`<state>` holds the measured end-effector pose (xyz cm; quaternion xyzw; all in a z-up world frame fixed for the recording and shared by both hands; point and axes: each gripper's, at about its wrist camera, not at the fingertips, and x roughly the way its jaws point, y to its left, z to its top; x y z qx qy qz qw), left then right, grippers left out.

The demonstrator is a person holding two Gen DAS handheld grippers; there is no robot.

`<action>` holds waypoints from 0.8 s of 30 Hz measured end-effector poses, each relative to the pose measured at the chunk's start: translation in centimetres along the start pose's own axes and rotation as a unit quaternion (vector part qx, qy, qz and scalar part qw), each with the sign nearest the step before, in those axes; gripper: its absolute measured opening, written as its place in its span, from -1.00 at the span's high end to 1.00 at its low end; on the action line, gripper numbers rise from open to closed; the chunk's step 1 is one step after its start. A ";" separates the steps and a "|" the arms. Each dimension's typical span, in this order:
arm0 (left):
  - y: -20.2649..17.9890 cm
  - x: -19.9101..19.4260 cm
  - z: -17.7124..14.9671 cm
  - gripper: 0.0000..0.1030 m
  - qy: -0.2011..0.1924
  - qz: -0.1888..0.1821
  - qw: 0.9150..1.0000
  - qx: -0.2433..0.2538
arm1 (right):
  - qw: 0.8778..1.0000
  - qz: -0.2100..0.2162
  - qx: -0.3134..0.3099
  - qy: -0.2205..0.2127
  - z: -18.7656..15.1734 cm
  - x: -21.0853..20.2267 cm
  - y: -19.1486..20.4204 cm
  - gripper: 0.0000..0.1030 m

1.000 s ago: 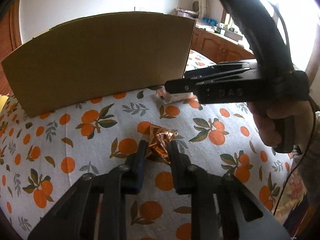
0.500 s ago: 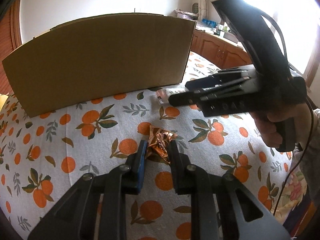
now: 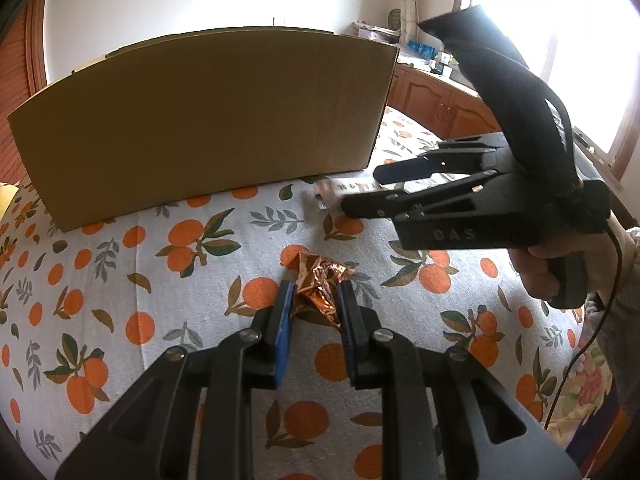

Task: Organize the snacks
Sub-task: 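Grasp the copper foil candy with the left gripper while the right grasps the white bar packet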

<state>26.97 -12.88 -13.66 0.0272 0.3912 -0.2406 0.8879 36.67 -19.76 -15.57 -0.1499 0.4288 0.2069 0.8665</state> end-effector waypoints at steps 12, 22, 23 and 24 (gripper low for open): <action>-0.1 -0.1 0.0 0.63 -0.002 -0.001 1.000 0.002 | 1.000 0.019 0.001 -0.006 0.7 0.8 -0.1 0.40; -0.1 -0.3 0.0 0.63 -0.005 0.001 1.000 0.001 | 0.999 0.040 -0.009 -0.014 -0.8 -0.9 1.0 0.58; -0.2 -0.3 0.0 0.64 -0.006 0.002 1.000 0.003 | 0.999 0.040 -0.006 -0.017 -1.0 -1.2 1.1 0.58; -0.2 -0.4 0.0 0.64 -0.007 0.003 1.000 0.004 | 0.999 0.042 -0.003 -0.019 -1.2 -1.5 1.1 0.58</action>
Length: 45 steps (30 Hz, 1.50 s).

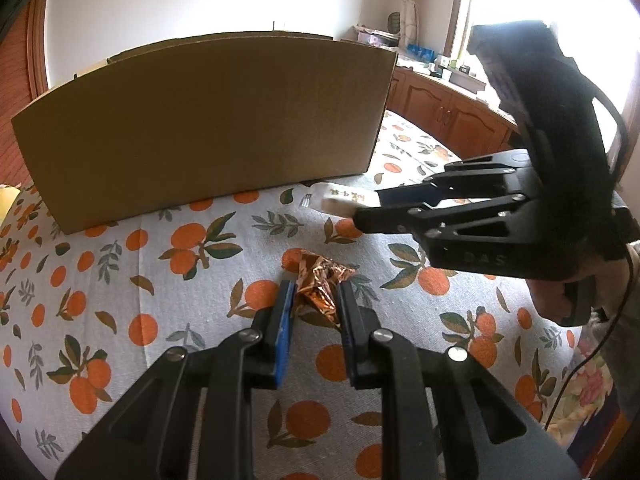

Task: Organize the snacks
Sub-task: 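Grasp the copper foil candy with the left gripper while the right grasps the white bar packet, then carry the copper candy and white bar packet over the box with both tools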

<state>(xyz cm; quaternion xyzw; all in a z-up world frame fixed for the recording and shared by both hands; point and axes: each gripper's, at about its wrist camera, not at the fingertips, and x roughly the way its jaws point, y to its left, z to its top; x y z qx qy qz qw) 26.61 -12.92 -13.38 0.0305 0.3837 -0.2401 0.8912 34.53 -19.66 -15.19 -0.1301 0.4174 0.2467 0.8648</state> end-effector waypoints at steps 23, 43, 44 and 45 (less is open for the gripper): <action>1.0 -2.4 0.0 0.65 -0.018 0.004 1.000 -0.012 | 0.997 -0.022 0.056 -0.043 -1.9 -6.0 0.9 0.58; 6.3 -7.8 10.3 0.65 -0.112 0.045 0.992 0.024 | 0.992 -0.024 0.067 -0.101 4.8 -9.4 0.9 0.58; 6.9 -7.5 10.9 0.65 -0.112 0.049 0.992 0.023 | 0.992 -0.025 0.066 -0.105 5.4 -9.4 0.8 0.58; 7.2 -7.3 11.2 0.65 -0.112 0.052 0.992 0.023 | 0.991 -0.026 0.065 -0.110 6.0 -9.4 0.7 0.58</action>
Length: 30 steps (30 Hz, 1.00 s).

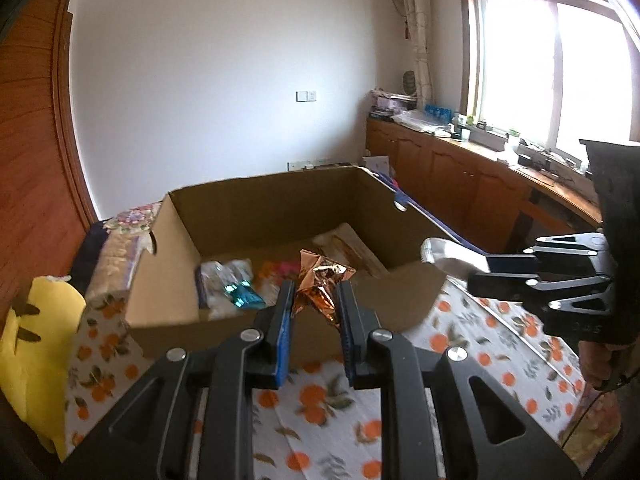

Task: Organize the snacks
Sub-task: 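Carry the copper candy and white bar packet over the box with both tools, then open the left gripper over the box while the right releases the white bar packet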

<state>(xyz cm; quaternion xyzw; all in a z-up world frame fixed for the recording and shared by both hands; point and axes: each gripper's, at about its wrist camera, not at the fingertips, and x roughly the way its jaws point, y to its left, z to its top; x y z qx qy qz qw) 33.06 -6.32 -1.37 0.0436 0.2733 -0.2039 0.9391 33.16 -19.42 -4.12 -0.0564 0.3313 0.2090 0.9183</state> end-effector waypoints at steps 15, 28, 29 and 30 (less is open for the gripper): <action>3.2 5.2 0.8 0.63 0.023 0.026 0.999 -0.017 | 1.000 0.002 0.011 0.007 3.8 5.3 -0.9 0.58; 3.3 5.8 0.1 0.43 0.032 0.036 0.999 -0.013 | 0.999 -0.021 0.023 0.015 4.1 8.2 -1.8 0.39; 3.3 5.7 0.1 0.42 0.032 0.037 0.999 -0.013 | 0.999 -0.027 0.018 0.015 4.1 8.1 -1.7 0.37; 3.2 5.6 0.1 0.42 0.032 0.036 0.999 -0.012 | 0.999 -0.027 0.020 0.014 4.1 8.1 -1.7 0.37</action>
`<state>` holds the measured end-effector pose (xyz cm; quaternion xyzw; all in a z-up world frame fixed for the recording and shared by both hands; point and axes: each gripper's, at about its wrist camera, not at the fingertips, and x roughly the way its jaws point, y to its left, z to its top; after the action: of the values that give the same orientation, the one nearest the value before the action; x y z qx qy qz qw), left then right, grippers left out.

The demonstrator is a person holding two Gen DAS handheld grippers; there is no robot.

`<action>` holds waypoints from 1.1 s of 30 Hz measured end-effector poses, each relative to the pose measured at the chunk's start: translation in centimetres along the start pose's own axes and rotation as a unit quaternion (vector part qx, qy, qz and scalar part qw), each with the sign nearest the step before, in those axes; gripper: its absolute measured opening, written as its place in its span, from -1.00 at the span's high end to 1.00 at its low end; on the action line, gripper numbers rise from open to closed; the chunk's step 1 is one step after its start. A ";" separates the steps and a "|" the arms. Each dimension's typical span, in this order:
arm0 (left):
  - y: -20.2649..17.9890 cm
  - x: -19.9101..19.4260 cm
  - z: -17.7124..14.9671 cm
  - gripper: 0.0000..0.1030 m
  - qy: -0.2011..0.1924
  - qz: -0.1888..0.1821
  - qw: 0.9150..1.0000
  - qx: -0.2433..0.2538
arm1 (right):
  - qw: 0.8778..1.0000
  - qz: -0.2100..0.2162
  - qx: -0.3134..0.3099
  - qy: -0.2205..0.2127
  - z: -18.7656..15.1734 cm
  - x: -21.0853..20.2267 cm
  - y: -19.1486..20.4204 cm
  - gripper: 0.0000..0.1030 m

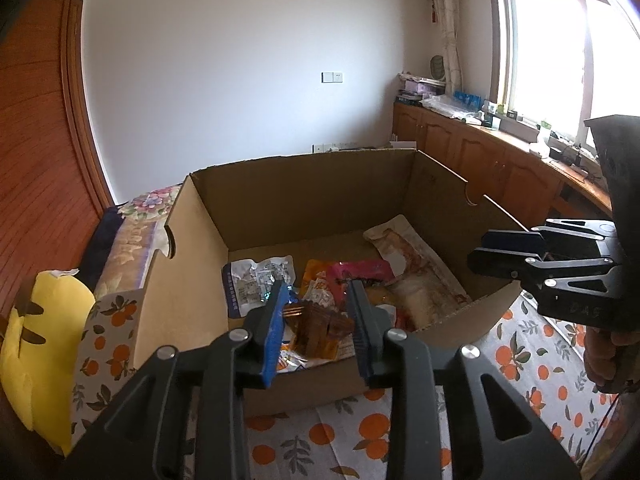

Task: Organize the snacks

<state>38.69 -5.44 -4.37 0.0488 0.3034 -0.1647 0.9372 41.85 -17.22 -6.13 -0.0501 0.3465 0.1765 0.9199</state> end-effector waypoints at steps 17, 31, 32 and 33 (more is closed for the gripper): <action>-3.1 -6.0 1.7 0.37 -0.051 0.029 0.997 0.052 | 0.999 0.001 -0.003 -0.043 -0.8 -8.0 2.6 0.37; -0.2 -1.9 3.2 0.05 -0.012 0.023 1.000 0.017 | 0.998 0.011 -0.003 -0.055 -2.0 -10.0 2.3 0.37; -0.3 -1.8 3.2 0.04 -0.008 0.024 1.000 0.018 | 0.998 0.013 -0.002 -0.055 -2.1 -10.0 2.3 0.36; -0.4 -1.7 3.2 0.04 -0.005 0.026 0.999 0.019 | 0.998 0.015 -0.002 -0.055 -2.1 -10.0 2.3 0.37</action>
<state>39.00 -5.97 -0.74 0.0741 0.2942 -0.1464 0.9415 32.73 -18.38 -1.12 -0.0367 0.2958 0.1929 0.9348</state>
